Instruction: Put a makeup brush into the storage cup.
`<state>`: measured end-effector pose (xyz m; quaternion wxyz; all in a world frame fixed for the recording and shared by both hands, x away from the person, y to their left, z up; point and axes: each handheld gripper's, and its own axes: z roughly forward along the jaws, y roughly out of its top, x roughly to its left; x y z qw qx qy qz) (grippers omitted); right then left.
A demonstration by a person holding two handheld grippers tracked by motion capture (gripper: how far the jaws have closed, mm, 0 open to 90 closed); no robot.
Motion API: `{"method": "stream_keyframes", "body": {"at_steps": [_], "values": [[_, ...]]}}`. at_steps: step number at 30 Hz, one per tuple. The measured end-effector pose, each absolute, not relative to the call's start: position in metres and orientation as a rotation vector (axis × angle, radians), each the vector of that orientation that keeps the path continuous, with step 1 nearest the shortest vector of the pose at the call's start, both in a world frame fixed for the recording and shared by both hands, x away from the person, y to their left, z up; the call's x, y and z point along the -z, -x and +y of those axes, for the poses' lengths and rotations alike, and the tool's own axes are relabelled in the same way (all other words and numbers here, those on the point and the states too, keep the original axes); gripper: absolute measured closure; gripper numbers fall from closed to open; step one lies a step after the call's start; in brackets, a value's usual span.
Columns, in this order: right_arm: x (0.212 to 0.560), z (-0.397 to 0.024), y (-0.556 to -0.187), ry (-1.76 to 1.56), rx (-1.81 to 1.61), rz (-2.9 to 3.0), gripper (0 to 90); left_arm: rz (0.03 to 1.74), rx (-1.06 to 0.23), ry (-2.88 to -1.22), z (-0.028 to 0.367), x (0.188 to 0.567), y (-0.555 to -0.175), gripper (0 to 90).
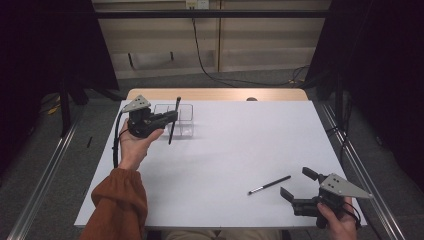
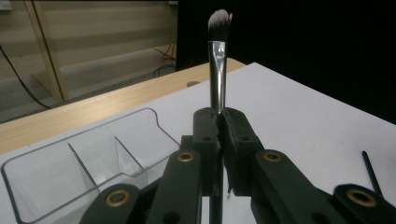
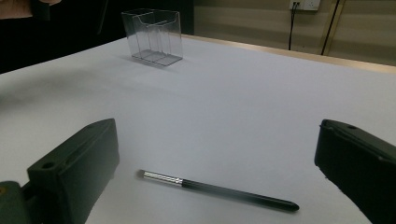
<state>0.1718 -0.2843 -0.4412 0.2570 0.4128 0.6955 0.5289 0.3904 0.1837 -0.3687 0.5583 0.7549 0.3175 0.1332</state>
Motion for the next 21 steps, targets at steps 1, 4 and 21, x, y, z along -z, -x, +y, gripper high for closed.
{"method": "stream_keyframes", "body": {"at_steps": [1, 4, 21], "values": [[0.441, -0.284, -0.172, -1.119, -1.437, 1.889, 0.0, 0.749, -0.317, -1.777, 0.184, 0.368, -0.391, 84.4], [0.442, -0.285, -0.172, -1.113, -1.439, 1.894, 0.0, 0.735, -0.315, -1.764, 0.183, 0.365, -0.392, 84.5], [0.441, -0.285, -0.171, -1.114, -1.444, 1.891, 0.0, 0.737, -0.346, -1.716, 0.19, 0.349, -0.405, 84.4]]}}
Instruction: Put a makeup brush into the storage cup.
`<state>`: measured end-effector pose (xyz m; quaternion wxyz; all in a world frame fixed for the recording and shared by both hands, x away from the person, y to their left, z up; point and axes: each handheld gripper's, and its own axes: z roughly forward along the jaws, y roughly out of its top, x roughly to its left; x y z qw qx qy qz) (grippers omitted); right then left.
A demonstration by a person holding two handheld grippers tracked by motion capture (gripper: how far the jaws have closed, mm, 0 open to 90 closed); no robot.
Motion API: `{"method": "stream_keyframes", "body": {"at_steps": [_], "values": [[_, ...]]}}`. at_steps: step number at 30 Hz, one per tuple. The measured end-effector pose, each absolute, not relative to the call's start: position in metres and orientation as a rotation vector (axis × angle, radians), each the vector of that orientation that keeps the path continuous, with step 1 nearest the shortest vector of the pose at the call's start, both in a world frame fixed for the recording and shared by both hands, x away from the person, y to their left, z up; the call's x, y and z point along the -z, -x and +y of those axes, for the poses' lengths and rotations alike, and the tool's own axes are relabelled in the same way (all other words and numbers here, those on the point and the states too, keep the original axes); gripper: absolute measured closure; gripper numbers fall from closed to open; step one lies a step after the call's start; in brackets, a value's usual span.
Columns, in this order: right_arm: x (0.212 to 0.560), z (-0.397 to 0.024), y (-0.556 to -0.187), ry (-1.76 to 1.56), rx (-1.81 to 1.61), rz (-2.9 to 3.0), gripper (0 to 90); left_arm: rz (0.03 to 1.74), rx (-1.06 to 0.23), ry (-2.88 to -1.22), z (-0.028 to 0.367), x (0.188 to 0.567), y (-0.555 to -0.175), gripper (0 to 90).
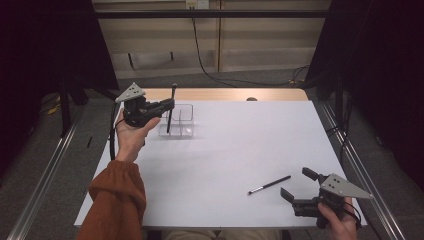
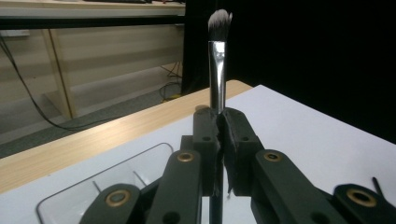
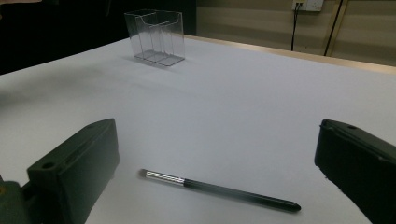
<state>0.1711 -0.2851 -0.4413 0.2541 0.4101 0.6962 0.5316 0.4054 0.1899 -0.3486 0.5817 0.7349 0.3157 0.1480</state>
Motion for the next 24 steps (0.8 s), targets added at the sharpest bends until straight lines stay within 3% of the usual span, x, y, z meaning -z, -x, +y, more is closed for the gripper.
{"method": "stream_keyframes", "body": {"at_steps": [24], "values": [[0.442, -0.285, -0.172, -1.133, -1.454, 1.886, 0.0, 0.706, -0.451, -1.745, 0.191, 0.327, -0.428, 84.5]]}}
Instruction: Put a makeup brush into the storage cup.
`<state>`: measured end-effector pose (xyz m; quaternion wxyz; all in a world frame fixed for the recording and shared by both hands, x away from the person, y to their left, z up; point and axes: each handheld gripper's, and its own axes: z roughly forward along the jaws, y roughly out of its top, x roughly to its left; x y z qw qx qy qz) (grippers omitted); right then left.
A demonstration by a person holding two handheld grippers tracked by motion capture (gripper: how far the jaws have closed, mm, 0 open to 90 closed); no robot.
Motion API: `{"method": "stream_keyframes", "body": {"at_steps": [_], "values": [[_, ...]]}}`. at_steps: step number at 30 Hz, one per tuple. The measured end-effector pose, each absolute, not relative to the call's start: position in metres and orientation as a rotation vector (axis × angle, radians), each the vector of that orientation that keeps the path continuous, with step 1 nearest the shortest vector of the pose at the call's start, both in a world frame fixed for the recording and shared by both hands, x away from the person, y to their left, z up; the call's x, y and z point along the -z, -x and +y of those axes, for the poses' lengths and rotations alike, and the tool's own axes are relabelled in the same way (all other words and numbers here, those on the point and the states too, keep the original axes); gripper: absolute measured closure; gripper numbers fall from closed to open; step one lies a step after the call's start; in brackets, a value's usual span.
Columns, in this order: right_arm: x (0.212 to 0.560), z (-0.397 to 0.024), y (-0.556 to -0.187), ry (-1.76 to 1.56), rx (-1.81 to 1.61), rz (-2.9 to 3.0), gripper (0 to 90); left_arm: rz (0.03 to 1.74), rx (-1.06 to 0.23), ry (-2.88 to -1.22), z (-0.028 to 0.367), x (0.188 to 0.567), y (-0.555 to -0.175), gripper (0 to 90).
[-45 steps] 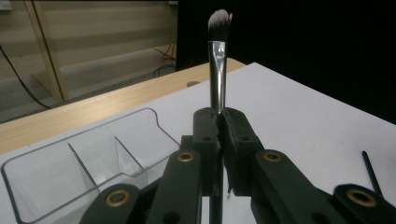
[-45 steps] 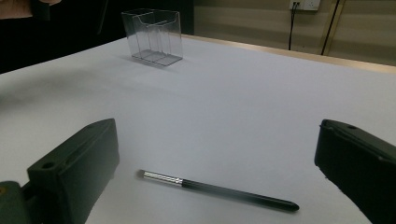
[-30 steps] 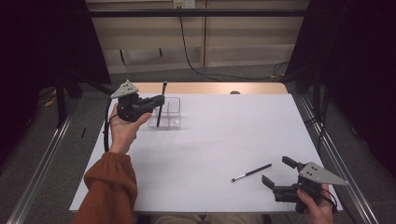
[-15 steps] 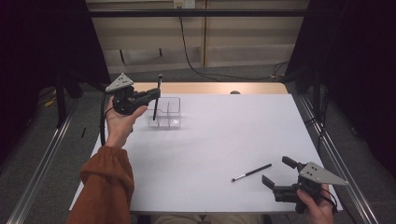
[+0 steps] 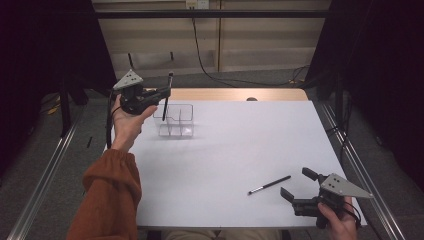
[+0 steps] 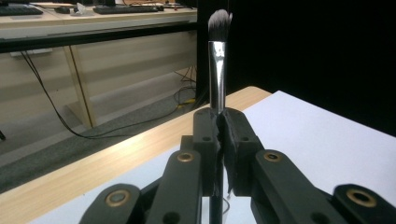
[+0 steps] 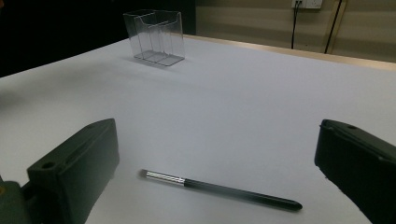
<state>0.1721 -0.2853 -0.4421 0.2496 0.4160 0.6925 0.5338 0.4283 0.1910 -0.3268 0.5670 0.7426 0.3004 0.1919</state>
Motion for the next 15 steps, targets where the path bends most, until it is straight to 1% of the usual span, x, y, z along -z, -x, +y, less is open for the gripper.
{"method": "stream_keyframes", "body": {"at_steps": [10, 15], "values": [[0.442, -0.286, -0.172, -1.139, -1.458, 1.882, 0.0, 0.73, -0.487, -1.745, 0.193, 0.322, -0.439, 84.5], [0.442, -0.286, -0.172, -1.138, -1.456, 1.881, 0.0, 0.751, -0.49, -1.72, 0.197, 0.322, -0.445, 84.5]]}}
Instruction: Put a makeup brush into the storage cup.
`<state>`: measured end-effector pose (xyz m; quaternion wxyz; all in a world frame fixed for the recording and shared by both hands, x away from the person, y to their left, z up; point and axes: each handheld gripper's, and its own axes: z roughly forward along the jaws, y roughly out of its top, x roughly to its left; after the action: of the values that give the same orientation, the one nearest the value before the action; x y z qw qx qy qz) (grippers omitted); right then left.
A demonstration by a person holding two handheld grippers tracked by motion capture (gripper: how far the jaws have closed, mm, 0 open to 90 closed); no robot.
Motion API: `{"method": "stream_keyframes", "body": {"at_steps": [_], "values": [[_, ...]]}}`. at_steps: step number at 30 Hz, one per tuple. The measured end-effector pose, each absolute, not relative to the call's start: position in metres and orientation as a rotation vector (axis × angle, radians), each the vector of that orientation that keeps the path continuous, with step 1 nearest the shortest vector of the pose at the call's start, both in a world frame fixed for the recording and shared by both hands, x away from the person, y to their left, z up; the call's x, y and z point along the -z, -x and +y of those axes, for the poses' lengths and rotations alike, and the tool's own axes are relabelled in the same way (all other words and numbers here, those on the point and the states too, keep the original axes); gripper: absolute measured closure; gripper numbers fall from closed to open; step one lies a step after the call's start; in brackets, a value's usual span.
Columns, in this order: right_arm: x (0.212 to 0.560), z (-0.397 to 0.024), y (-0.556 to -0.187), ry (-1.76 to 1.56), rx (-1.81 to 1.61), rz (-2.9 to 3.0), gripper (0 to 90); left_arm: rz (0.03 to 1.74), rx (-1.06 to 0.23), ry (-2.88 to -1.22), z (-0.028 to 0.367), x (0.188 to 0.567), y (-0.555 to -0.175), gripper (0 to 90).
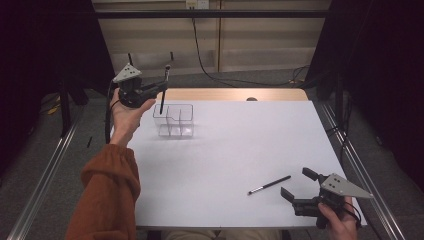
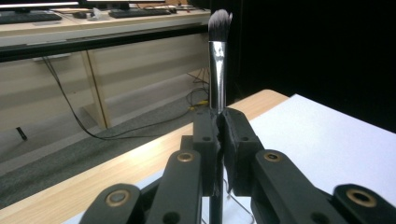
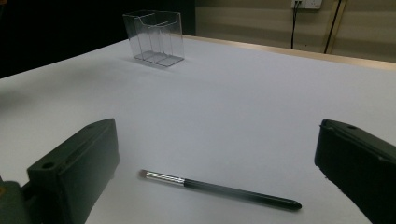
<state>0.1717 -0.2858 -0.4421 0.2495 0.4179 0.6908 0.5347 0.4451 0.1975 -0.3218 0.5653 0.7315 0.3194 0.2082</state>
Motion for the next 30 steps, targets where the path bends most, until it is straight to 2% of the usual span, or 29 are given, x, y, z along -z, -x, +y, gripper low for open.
{"method": "stream_keyframes", "body": {"at_steps": [16, 30], "values": [[0.442, -0.286, -0.171, -1.144, -1.462, 1.879, 0.0, 0.81, -0.535, -1.681, 0.207, 0.322, -0.46, 84.5], [0.442, -0.287, -0.171, -1.147, -1.465, 1.877, 0.0, 0.853, -0.505, -1.673, 0.202, 0.342, -0.469, 84.5]]}}
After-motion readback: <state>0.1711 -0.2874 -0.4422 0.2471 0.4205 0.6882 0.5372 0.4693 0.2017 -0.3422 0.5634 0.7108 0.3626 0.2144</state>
